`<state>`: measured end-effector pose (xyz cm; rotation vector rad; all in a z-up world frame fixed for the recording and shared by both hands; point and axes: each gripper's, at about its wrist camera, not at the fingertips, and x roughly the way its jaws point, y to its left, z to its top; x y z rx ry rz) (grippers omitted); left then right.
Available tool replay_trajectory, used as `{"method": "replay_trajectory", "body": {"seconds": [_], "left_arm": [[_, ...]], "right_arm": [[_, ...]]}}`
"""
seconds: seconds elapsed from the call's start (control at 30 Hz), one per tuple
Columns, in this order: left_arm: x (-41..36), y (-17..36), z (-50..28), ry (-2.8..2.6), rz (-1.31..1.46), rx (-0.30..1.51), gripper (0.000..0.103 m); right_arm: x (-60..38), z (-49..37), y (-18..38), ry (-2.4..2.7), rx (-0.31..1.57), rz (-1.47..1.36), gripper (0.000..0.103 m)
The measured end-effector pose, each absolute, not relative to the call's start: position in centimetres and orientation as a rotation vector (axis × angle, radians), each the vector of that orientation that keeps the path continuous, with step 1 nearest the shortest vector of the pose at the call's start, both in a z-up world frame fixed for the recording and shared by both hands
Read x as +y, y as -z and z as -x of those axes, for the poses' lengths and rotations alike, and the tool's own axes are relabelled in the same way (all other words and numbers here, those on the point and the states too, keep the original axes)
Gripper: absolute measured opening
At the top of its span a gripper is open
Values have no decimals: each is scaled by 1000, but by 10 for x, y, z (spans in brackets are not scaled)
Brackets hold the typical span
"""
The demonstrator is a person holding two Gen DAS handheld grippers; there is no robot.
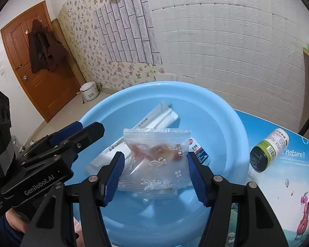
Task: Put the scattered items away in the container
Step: 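Open the left gripper dropping the white packet while the right gripper releases the snack bag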
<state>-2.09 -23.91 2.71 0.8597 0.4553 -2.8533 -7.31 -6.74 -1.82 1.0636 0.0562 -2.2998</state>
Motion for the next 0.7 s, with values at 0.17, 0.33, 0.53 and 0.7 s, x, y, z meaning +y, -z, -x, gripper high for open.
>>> {"method": "replay_trajectory", "body": {"seconds": [0.17,0.33,0.53,0.7], "left_arm": [[-239,-30,18,2842,-853,442,63],[-243,-35,13,2814,-832,433,73],[-251,-41,6,2777,-806,439,80],[-249,-48,2,2780,-797,429,80]], "right_arm": [[-63,69,18,2299,59,-1057,64],[-62,68,17,2293,44,-1041,67],[-59,61,9,2335,63,-1026,86],[-51,57,4,2339,36,-1018,86]]}}
